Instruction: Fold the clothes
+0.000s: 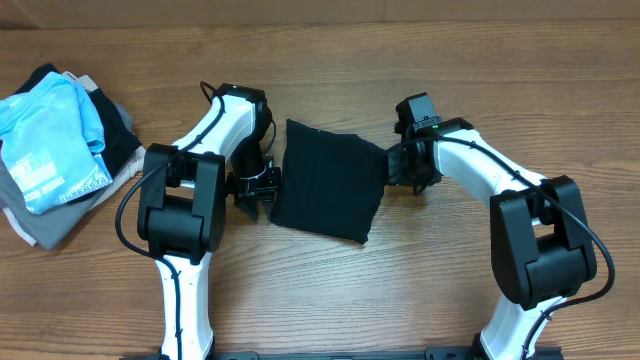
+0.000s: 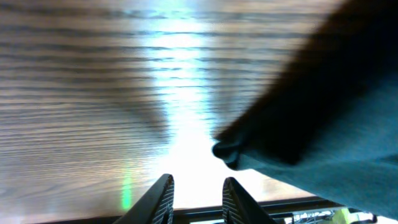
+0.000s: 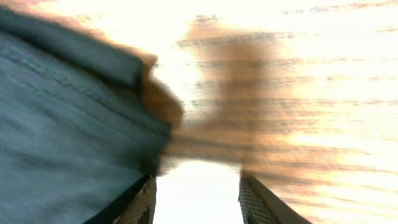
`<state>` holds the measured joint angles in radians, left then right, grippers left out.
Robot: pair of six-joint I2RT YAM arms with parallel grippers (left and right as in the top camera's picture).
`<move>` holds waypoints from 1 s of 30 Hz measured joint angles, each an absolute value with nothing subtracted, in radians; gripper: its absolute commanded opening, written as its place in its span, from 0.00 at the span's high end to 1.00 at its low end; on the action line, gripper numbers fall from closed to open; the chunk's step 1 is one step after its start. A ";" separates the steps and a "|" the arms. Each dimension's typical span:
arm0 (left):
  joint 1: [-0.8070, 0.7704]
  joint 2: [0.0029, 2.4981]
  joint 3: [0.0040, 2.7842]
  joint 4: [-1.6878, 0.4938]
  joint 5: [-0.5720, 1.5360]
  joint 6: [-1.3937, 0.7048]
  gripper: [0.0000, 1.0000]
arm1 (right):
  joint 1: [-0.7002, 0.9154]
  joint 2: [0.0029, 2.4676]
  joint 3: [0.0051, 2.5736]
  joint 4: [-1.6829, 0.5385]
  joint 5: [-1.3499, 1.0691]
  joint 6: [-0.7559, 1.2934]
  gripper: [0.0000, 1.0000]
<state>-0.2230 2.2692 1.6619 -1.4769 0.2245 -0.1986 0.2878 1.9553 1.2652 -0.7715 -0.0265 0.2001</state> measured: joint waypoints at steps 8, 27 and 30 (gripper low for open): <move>-0.223 2.043 1.653 -1.118 0.274 -0.180 0.00 | 0.290 1.906 1.340 -0.894 -0.007 0.181 0.37; -0.244 2.236 1.669 -0.811 0.557 -0.111 0.12 | 0.289 1.788 1.386 -0.972 0.001 0.179 0.35; -0.292 2.253 1.674 -0.805 0.592 -0.095 0.41 | 0.289 1.788 1.386 -0.981 0.000 0.179 0.36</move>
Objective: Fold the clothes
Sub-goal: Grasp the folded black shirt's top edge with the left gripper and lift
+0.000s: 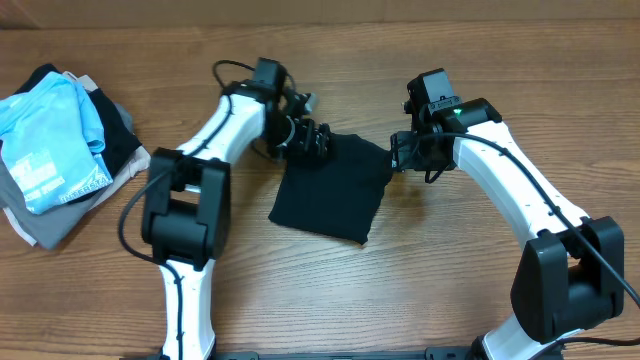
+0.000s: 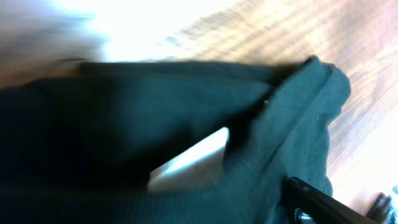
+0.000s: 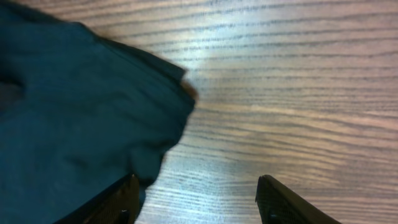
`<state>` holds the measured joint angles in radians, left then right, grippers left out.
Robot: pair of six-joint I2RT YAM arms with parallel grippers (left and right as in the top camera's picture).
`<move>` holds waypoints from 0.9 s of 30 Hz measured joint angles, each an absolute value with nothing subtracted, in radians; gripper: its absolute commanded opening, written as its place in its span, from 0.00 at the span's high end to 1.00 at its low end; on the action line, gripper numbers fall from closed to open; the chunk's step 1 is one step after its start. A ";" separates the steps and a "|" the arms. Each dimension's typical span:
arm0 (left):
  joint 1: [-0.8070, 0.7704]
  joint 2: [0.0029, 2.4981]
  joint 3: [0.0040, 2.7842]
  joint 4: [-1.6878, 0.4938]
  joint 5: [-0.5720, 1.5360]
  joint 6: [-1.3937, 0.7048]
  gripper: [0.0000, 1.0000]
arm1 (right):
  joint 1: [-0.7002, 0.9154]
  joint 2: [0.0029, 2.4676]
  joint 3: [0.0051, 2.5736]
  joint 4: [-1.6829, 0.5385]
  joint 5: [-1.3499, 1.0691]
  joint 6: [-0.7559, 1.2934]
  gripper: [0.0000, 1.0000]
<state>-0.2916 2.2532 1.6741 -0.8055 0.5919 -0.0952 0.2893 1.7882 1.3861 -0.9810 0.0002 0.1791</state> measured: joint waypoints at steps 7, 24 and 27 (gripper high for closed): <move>-0.382 2.289 1.682 -0.810 0.589 -0.076 0.96 | 0.289 1.788 1.386 -1.000 0.001 0.180 0.36; -0.086 1.816 1.798 -1.085 0.072 -0.237 0.96 | 0.062 1.788 1.386 -1.084 0.001 0.178 0.37; 0.036 1.731 1.805 -1.124 0.055 -0.261 0.96 | 0.012 1.787 1.386 -1.103 0.004 0.171 0.37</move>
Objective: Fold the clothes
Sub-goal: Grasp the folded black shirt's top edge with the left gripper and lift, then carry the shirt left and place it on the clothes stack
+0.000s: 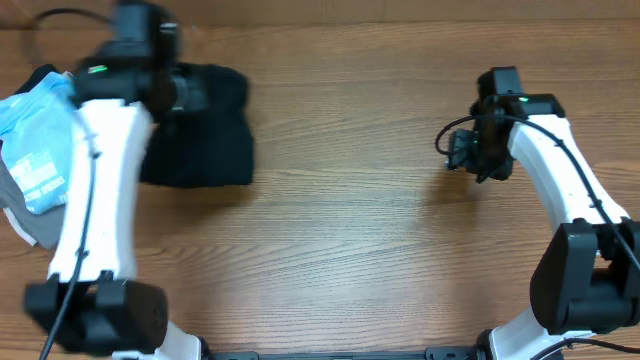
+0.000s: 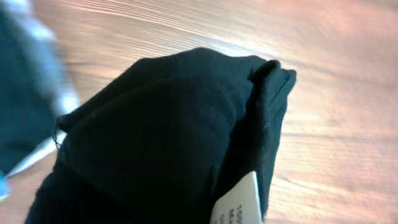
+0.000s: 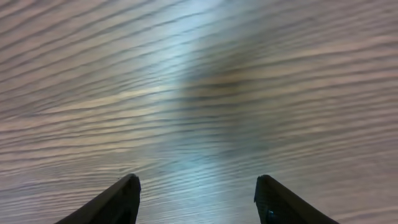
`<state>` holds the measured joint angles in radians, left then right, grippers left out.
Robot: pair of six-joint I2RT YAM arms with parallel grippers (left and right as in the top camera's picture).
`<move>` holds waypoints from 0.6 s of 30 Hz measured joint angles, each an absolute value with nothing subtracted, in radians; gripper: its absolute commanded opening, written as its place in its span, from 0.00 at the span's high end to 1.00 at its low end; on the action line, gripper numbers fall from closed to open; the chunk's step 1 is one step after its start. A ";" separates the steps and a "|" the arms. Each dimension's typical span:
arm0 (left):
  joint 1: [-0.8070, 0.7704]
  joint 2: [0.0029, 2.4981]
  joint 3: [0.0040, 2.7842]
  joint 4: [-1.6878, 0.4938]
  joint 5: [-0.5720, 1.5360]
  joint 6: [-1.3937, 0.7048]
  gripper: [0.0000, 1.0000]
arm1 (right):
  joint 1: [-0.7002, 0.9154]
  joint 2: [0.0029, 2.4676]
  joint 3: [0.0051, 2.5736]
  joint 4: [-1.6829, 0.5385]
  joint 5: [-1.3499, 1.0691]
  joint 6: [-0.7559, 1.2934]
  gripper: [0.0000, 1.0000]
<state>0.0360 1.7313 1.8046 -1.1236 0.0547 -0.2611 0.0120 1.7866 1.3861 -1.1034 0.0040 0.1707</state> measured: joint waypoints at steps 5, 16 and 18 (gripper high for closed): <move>0.216 1.692 1.805 -1.112 0.035 -0.266 0.96 | -0.040 1.787 1.386 -1.120 0.004 0.160 0.37; 0.511 1.690 1.805 -0.970 0.025 -0.255 0.96 | -0.046 1.787 1.386 -1.131 0.004 0.157 0.36; 0.533 1.695 1.805 -0.946 0.025 -0.255 0.96 | -0.046 1.787 1.386 -1.133 0.004 0.157 0.37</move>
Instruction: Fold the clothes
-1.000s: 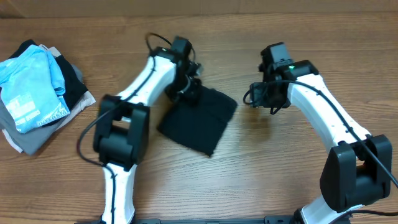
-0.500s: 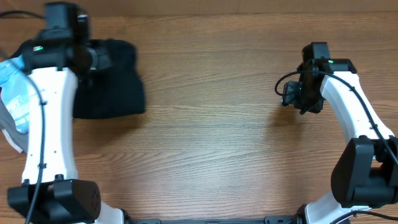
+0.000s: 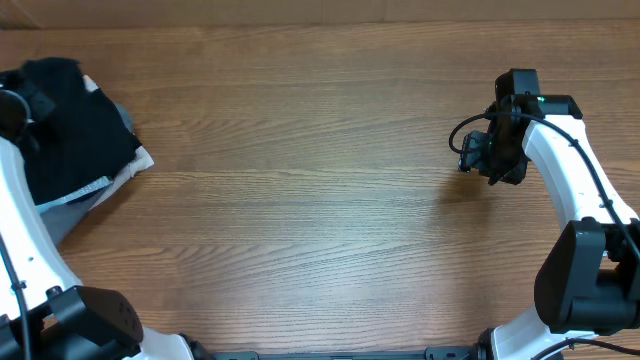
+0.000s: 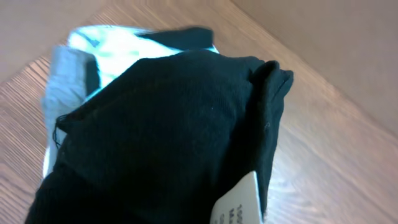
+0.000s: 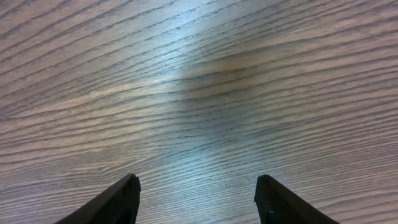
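The folded black garment [image 3: 75, 135] hangs over the pile of clothes [image 3: 112, 180] at the table's far left. My left gripper [image 3: 18, 108] is at its left edge, shut on it. In the left wrist view the black garment [image 4: 168, 130] fills most of the frame, a white tag [image 4: 239, 202] shows at the bottom, and my fingers are hidden behind the cloth. Beneath it lie a light blue piece [image 4: 115, 46] and a grey piece [image 4: 65, 87] of the pile. My right gripper [image 5: 199, 199] stands open over bare wood at the right [image 3: 478, 155].
The wooden table [image 3: 320, 200] stretches between the two arms. The pile sits close to the table's left edge. A dark cable loops beside the right wrist [image 3: 465, 135].
My left gripper has carried the black garment further left, from beside the pile to over it. The right gripper has hardly moved and is still open.
The black garment lay folded in the middle with both grippers at its sides. Then my left gripper was at its top left corner while the right stood at its right edge. Later the left held it near the pile and the right had withdrawn; now it hangs over the pile.
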`<state>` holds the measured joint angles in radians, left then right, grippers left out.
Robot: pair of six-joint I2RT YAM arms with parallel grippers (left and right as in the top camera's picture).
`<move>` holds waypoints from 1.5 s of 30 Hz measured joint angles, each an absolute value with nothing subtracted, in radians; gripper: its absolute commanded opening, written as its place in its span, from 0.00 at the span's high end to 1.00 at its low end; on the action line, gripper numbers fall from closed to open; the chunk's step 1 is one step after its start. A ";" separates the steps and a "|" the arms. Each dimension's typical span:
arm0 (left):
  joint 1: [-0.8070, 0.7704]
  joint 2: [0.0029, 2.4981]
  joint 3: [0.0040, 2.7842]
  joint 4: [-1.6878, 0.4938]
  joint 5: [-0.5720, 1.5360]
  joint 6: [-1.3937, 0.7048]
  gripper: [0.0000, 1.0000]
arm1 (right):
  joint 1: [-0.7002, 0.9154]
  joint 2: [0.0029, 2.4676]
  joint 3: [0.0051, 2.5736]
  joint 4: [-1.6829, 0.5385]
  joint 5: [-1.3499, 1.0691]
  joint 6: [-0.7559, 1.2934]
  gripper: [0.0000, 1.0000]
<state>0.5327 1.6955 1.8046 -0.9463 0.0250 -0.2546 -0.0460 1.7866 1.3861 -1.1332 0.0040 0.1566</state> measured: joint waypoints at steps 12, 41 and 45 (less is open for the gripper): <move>0.610 1.859 1.805 -0.828 0.025 -0.233 0.94 | -0.046 1.787 1.386 -1.136 0.004 0.157 0.37; 0.623 1.711 2.045 -0.880 -0.023 -0.229 0.00 | -0.046 1.787 1.386 -1.166 -0.001 0.153 0.00; 0.545 1.723 2.041 -1.002 -0.007 -0.209 0.00 | -0.046 1.787 1.386 -1.114 -0.033 0.154 0.00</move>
<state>0.5446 1.7226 2.0415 -1.0019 -0.0067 -0.2092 -0.0460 1.7866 1.3861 -1.1137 -0.0326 0.1535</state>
